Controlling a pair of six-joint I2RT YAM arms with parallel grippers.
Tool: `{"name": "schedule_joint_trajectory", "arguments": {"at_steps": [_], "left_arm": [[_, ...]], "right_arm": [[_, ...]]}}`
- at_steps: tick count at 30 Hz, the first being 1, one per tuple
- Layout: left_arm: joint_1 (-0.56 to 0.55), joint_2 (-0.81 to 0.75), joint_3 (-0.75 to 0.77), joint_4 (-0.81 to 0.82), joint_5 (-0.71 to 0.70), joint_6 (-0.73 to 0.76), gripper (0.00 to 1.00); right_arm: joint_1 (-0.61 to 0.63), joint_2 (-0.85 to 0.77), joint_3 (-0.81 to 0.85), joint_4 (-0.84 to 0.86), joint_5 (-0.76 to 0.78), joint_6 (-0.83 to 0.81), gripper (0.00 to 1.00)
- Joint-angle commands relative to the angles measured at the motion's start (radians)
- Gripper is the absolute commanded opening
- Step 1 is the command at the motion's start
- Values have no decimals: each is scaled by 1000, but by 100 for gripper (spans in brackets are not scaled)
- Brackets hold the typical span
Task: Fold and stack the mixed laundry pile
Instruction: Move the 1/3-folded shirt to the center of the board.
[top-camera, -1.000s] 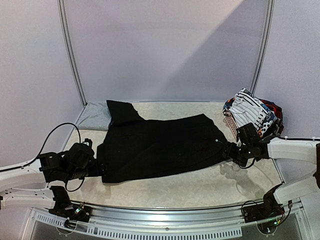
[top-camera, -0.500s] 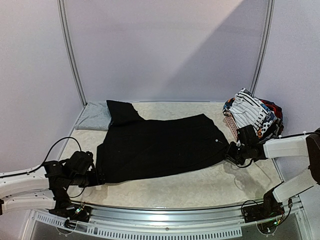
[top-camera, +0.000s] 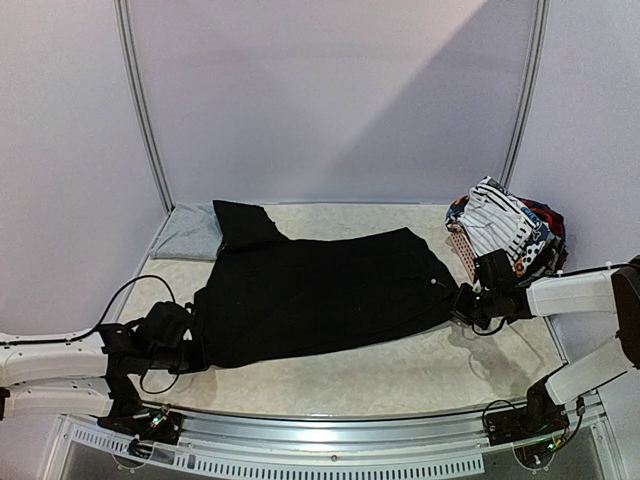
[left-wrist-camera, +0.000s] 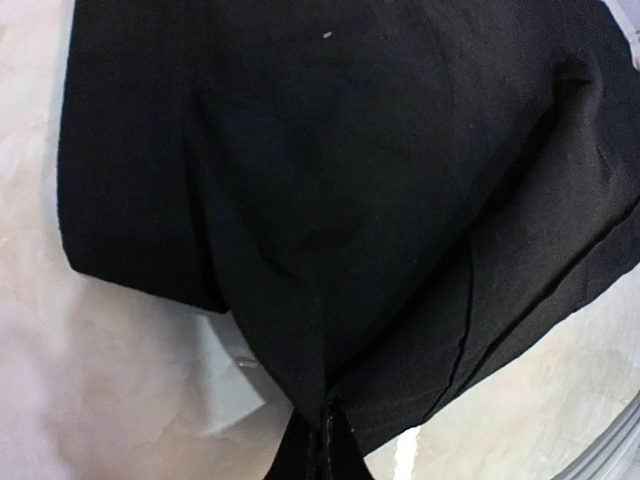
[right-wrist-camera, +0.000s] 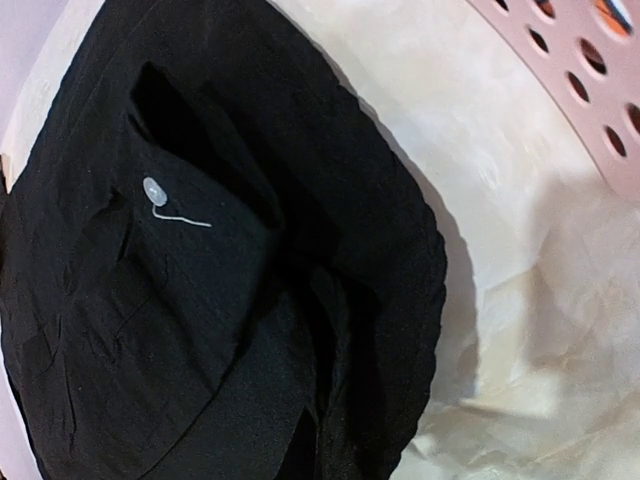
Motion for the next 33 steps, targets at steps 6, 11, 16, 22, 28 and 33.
{"name": "schedule_joint_trajectory", "arguments": {"at_steps": [6, 11, 16, 22, 28, 33], "left_arm": [[33, -84, 109, -257, -107, 67, 0], [57, -54, 141, -331, -96, 88, 0], [69, -53, 170, -397, -70, 95, 0], [69, -25, 167, -394, 8, 72, 0], [66, -94, 175, -423, 6, 41, 0], [66, -123, 182, -408, -6, 49, 31]], "right_arm": [[-4, -119, -18, -198, 31, -14, 0], [-2, -248, -74, -328, -18, -29, 0], [26, -427, -132, -425, -20, 14, 0], [122, -635, -159, -542, 0, 100, 0], [131, -754, -150, -637, 65, 115, 0], [130, -766, -159, -630, 83, 119, 25]]}}
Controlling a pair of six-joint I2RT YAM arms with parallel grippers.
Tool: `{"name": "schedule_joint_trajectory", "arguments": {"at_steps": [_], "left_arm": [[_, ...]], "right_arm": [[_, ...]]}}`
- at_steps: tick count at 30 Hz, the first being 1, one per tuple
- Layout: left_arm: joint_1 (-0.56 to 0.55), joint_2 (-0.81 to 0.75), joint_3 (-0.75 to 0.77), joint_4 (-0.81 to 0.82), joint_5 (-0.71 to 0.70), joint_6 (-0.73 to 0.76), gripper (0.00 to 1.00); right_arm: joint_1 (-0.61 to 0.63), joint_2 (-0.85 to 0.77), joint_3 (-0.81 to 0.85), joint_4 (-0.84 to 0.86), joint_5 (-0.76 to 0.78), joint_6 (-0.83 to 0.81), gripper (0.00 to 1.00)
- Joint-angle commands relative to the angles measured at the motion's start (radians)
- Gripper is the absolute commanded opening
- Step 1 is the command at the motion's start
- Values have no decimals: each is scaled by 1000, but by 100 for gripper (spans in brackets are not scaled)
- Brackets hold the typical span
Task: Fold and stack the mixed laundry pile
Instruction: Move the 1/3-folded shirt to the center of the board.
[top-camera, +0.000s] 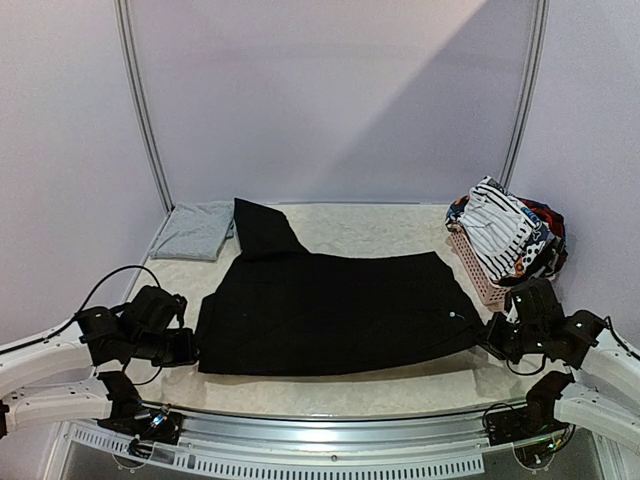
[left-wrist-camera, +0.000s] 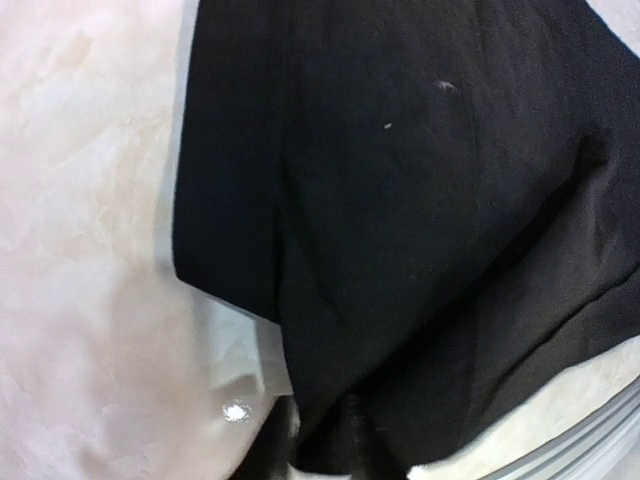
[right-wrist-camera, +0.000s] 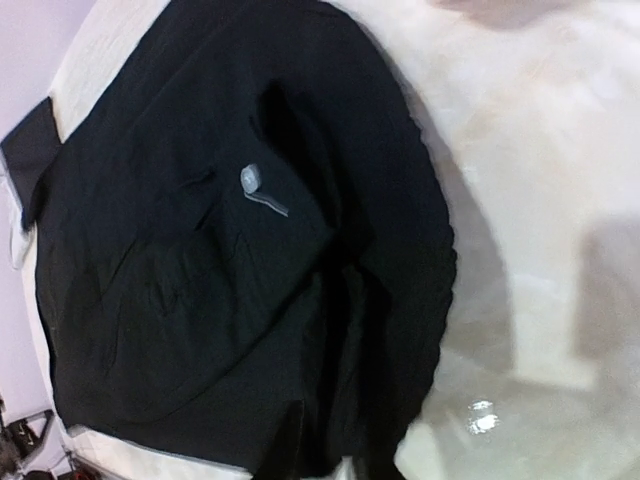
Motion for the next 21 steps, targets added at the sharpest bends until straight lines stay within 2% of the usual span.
{"name": "schedule_joint_trajectory", "arguments": {"at_steps": [1, 2, 3, 5, 8, 13, 17, 19, 21], "left_arm": [[17, -6, 29, -46, -40, 5, 46], [17, -2, 39, -51, -53, 7, 59], [17, 0, 48, -54, -65, 8, 69], [17, -1, 67, -40, -79, 24, 80], [17, 5, 110, -19, -128, 62, 92], [20, 52, 208, 54, -277, 157, 94], [42, 162, 342, 121, -341, 271, 94], [69, 224, 410, 171, -333, 325, 94], [109, 294, 476, 238, -253, 393, 94]], "right_arm": [[-1, -11, -12, -54, 76, 18, 34], [1, -16, -11, -54, 76, 18, 44], [1, -20, -7, -56, 78, 18, 51], [0, -30, 10, -77, 90, 14, 64], [1, -46, 62, -126, 127, -9, 75], [1, -57, 172, -160, 169, -72, 82], [1, -15, 231, -120, 161, -145, 84], [1, 21, 256, -92, 120, -183, 93], [2, 66, 264, -49, 58, -222, 98]]}}
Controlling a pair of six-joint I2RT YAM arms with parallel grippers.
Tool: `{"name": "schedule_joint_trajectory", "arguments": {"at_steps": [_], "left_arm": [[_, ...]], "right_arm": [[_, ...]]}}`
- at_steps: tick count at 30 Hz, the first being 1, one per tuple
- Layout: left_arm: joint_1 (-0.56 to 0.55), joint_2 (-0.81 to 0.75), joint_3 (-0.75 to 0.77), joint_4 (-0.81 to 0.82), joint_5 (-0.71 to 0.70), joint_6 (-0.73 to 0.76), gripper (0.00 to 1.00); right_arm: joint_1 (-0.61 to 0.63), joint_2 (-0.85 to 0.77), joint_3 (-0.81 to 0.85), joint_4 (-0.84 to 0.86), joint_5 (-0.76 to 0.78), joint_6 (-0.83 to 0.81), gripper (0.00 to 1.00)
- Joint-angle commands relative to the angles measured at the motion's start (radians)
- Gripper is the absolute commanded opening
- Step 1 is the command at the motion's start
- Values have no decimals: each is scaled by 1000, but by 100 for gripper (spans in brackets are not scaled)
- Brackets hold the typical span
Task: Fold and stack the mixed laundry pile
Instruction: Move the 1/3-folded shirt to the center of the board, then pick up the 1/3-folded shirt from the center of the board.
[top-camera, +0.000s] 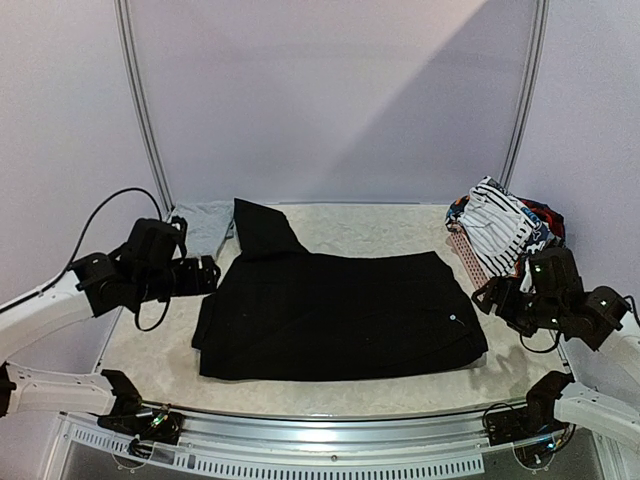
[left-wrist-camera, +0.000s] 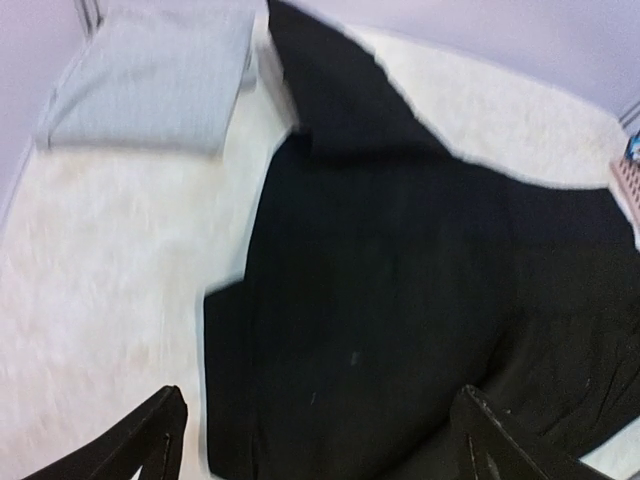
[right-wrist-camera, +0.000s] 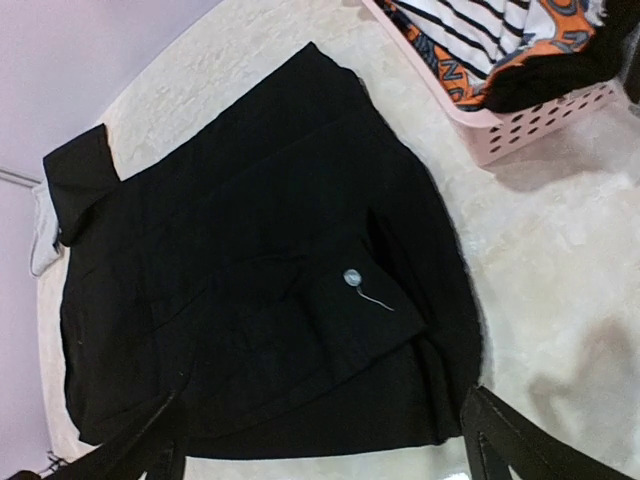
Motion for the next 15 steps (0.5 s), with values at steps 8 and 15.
{"name": "schedule_joint_trajectory", "arguments": {"at_steps": [8, 15], "left_arm": [[271, 498, 443, 207, 388, 278, 90], [440, 860, 774, 136, 641, 332, 84]], "right_arm": [[3, 130, -2, 163, -107, -139, 99], [3, 131, -24, 169, -90, -143, 99]]}}
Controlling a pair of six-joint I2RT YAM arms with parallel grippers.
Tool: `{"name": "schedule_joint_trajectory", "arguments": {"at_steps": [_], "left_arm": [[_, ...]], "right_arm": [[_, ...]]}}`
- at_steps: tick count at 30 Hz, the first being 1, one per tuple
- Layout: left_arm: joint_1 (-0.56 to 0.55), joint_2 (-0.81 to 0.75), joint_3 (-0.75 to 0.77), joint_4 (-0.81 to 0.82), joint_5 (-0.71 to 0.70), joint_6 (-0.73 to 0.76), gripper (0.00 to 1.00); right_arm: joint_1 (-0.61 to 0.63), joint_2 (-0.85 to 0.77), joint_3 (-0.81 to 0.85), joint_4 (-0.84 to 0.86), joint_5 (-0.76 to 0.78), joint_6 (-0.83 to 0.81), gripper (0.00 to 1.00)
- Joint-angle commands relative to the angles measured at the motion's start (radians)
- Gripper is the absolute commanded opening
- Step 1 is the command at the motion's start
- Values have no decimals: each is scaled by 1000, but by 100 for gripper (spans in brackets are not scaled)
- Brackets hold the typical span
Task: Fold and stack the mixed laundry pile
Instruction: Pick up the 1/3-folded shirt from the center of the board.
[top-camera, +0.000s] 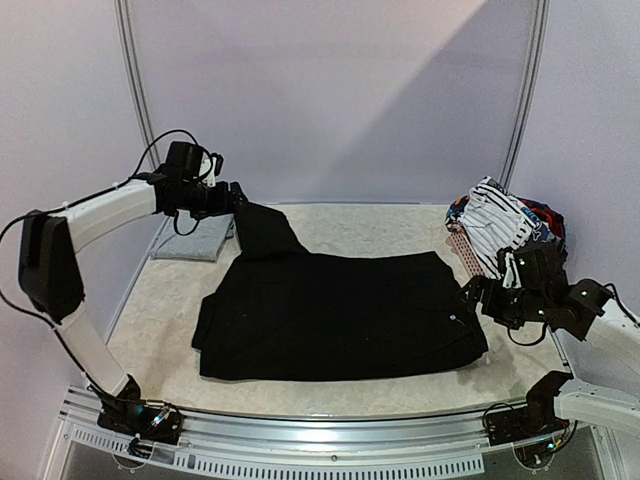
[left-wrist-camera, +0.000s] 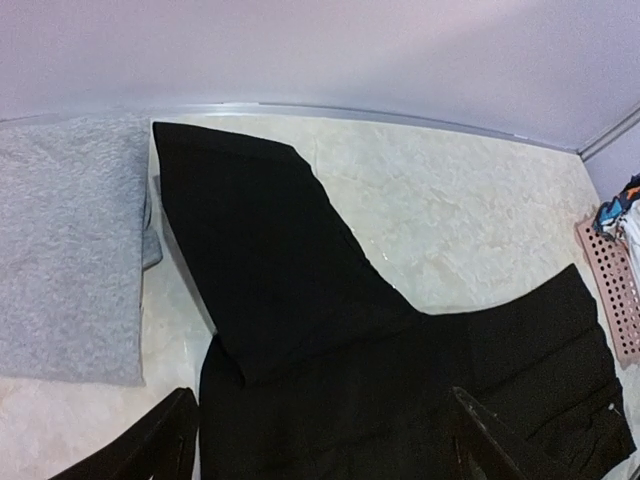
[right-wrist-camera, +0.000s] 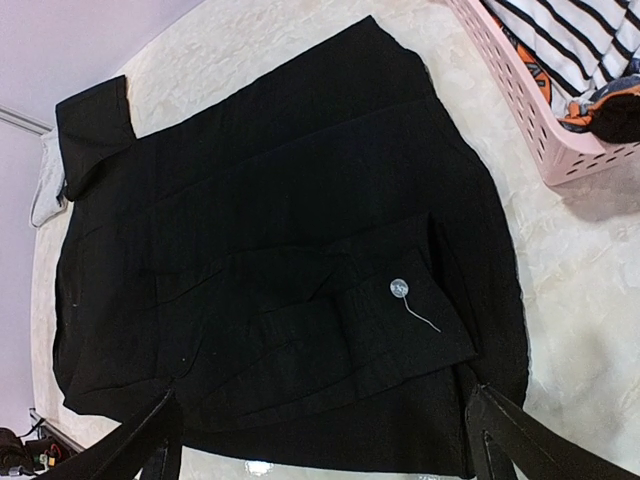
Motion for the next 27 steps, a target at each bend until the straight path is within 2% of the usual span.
{"name": "schedule_joint_trajectory", "arguments": {"at_steps": [1, 11, 15, 22, 27], "left_arm": [[100, 189, 183, -48, 202, 52, 83], [205, 605, 648, -173, 333, 26, 76], [222, 744, 820, -261, 324, 33, 74], [251, 838, 910, -273, 342, 17, 79], [251, 881, 934, -255, 420, 10, 77]], "right_arm": [[2, -13, -21, 15, 9, -18, 99], [2, -37, -49, 41, -49, -4, 98], [2, -58, -48, 22, -51, -3, 98], [2, -99, -42, -23, -41, -5, 98], [3, -111, -45, -34, -39, -4, 98]]}}
